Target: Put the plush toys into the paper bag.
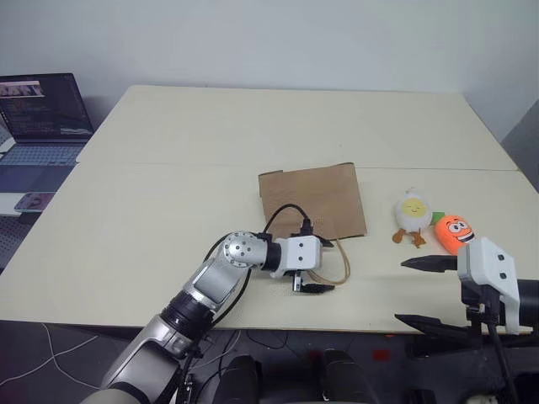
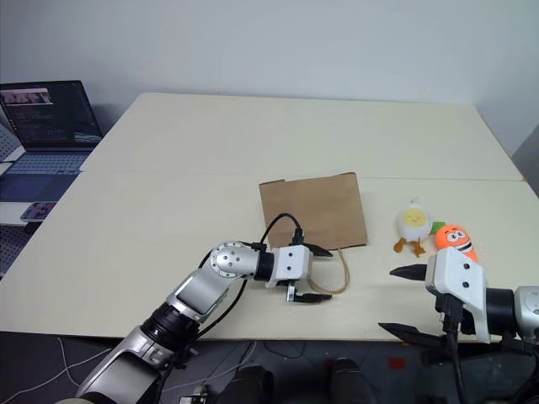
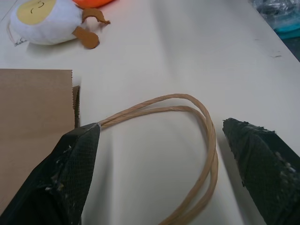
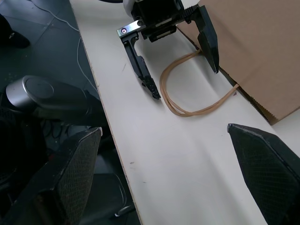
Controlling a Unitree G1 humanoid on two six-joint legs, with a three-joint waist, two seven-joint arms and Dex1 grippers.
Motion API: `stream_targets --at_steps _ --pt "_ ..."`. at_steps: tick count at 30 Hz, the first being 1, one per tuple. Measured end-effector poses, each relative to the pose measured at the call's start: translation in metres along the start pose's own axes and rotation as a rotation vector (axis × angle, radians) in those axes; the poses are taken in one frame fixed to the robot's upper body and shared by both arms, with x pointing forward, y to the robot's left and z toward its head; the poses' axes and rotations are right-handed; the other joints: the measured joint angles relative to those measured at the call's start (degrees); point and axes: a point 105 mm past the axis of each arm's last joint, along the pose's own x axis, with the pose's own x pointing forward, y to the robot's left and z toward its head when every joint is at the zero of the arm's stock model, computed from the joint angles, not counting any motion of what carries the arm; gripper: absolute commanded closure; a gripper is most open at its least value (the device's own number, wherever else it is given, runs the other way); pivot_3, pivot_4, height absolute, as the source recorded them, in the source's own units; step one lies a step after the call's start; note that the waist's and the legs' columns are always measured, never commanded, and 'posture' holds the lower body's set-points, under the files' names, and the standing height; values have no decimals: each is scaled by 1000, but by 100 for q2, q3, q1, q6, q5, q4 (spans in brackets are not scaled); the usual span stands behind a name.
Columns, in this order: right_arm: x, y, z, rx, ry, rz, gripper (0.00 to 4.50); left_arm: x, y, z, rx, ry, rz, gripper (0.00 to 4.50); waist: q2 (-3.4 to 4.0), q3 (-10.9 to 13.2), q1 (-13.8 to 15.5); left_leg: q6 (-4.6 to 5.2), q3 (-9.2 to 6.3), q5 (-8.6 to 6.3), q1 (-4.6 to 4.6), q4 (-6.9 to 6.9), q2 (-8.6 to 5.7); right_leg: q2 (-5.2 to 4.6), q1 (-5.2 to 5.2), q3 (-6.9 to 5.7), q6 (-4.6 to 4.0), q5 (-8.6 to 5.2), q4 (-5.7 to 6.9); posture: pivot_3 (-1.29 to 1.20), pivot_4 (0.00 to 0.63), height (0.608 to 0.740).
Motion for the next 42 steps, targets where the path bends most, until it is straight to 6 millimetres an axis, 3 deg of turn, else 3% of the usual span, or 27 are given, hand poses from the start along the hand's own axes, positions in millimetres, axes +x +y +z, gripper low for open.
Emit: stream_targets --at_steps 2,5,18,25,30,36,39,42 --pt "0 1 0 0 -1 1 0 2 1 -1 -4 1 -2 29 0 0 0 0 1 0 0 1 0 0 0 0 1 0 0 0 150 740" --pt "-1 1 0 6 -7 0 0 4 3 2 10 -8 -6 590 -1 0 0 0 0 0 -1 2 0 0 0 0 2 0 0 0 150 740" --pt "-1 4 -2 24 -18 -17 0 6 -3 -1 3 -7 -65 4403 -1 0 -2 0 0 0 -1 3 -1 0 1 0 3 1 0 0 150 740" --pt "-1 3 0 16 -32 -33 0 6 4 5 40 -11 -55 4485 -3 1 -1 0 0 0 -2 4 -1 0 1 1 5 1 0 0 150 740" --pt "8 -5 8 10 -97 -94 0 -11 31 32 24 -85 23 4485 -6 3 -22 0 -1 0 -3 5 0 1 0 0 7 1 -1 0 150 740" --pt "36 -21 21 67 -213 -190 0 -39 54 62 -139 -214 78 4485 -10 4 -31 0 -4 0 -4 5 2 2 -1 -2 6 1 -1 0 150 740" --pt "55 -24 32 122 -300 -200 566 -44 59 68 -228 -250 62 4500 -10 5 -28 0 -9 0 -6 4 1 2 -3 -5 6 1 -2 0 150 740" --pt "73 -29 40 197 -372 -215 1587 -47 62 70 -282 -270 57 4500 -10 5 -28 0 -12 0 -11 3 1 2 -8 -7 5 1 -1 0 150 740"
